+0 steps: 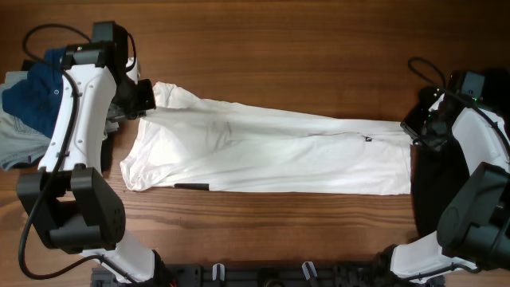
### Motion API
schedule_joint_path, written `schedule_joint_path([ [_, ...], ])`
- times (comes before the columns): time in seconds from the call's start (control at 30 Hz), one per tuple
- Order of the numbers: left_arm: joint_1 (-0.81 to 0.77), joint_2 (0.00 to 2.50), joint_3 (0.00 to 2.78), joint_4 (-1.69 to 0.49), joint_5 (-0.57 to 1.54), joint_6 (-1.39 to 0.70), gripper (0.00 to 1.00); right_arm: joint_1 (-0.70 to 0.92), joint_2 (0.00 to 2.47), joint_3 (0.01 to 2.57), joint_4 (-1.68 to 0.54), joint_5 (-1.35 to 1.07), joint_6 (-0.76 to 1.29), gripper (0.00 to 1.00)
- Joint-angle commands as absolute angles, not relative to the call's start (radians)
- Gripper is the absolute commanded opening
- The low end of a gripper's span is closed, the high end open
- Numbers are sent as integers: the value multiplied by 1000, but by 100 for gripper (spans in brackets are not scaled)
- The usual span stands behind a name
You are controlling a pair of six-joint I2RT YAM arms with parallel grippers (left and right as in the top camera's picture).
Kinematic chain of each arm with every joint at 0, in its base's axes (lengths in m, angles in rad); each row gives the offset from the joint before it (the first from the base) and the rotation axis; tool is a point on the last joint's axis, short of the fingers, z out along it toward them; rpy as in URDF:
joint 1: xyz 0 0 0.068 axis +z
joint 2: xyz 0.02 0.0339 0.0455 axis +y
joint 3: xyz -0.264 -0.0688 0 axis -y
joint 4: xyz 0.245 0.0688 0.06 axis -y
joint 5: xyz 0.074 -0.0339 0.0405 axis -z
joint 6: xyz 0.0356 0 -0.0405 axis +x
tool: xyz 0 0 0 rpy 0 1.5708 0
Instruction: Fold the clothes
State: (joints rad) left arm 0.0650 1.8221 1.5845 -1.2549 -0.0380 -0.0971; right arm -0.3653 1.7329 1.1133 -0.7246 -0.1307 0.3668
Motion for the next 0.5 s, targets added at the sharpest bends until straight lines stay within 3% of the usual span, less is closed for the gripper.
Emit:
schedule_joint_path([
  [0.0, 76, 1814, 1582, -1285, -141, -169, 4, -371, 1735, 1113, -754, -90, 382, 4],
  [0.23, 124, 1814, 1581, -1318, -144, -196, 4, -371, 1725, 1113, -709, -273, 146, 4],
  [0.47, 131, 1814, 1563, -1341, -143, -196, 4, -371, 1678, 1113, -807, -204, 187, 9],
])
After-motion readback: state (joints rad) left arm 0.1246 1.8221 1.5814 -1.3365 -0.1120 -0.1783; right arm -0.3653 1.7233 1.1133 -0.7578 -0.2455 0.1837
